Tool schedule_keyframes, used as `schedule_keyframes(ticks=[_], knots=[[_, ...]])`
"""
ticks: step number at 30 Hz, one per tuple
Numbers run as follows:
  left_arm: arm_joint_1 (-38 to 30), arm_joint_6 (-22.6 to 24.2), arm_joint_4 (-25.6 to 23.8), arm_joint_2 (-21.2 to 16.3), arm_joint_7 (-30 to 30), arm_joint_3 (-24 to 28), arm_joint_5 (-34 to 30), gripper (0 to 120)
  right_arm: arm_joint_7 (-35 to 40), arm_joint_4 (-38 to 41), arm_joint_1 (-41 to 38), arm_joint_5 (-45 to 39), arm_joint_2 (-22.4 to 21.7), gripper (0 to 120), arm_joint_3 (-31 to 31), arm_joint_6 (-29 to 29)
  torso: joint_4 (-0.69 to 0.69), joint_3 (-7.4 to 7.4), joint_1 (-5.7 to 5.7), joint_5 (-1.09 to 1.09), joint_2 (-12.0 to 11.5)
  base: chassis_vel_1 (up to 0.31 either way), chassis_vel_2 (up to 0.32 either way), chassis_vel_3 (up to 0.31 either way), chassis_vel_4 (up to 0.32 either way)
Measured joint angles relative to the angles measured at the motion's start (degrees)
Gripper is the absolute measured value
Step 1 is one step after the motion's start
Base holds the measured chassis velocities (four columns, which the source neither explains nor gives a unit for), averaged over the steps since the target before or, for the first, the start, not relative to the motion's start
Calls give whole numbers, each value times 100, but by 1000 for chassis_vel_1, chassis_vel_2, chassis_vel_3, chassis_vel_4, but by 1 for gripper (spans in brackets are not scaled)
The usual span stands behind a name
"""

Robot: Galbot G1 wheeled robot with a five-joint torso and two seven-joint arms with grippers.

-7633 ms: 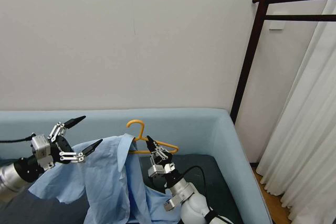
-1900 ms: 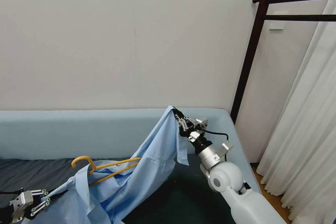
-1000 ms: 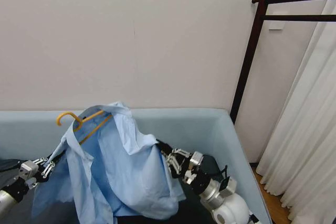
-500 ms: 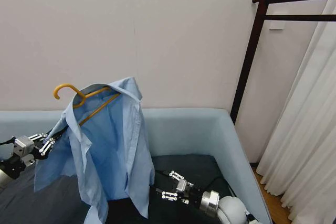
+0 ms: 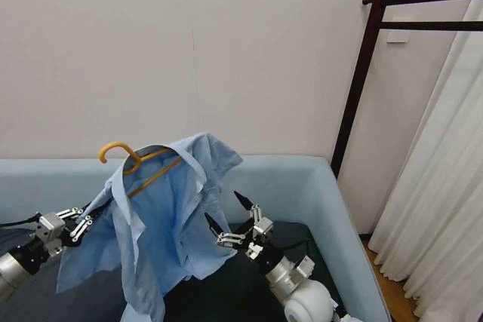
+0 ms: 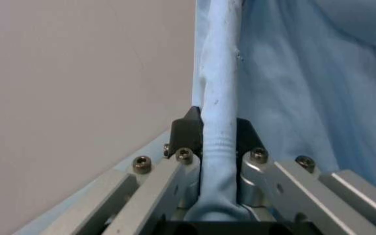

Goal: Pick up the clothes from the sofa and hang them on the clothes hanger.

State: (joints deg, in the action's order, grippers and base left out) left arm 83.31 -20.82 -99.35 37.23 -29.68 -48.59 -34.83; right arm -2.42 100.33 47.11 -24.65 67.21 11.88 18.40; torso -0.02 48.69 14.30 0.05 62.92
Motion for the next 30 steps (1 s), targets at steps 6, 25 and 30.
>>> schedule_keyframes(ticks=[6,25,30], knots=[[58,0,-92,67,-26,30,39,5,499,-483,-362,621,301,87,193,-130,0,0,1,1,0,0,0,0,0],[82,3,-137,86,-57,31,130,5,532,-690,-480,708,579,18,137,-104,-1,0,0,1,0,0,0,0,0],[63,24,-89,65,-64,35,157,5,493,-559,-487,634,508,0,29,-102,-1,0,0,1,-1,0,0,0,0]])
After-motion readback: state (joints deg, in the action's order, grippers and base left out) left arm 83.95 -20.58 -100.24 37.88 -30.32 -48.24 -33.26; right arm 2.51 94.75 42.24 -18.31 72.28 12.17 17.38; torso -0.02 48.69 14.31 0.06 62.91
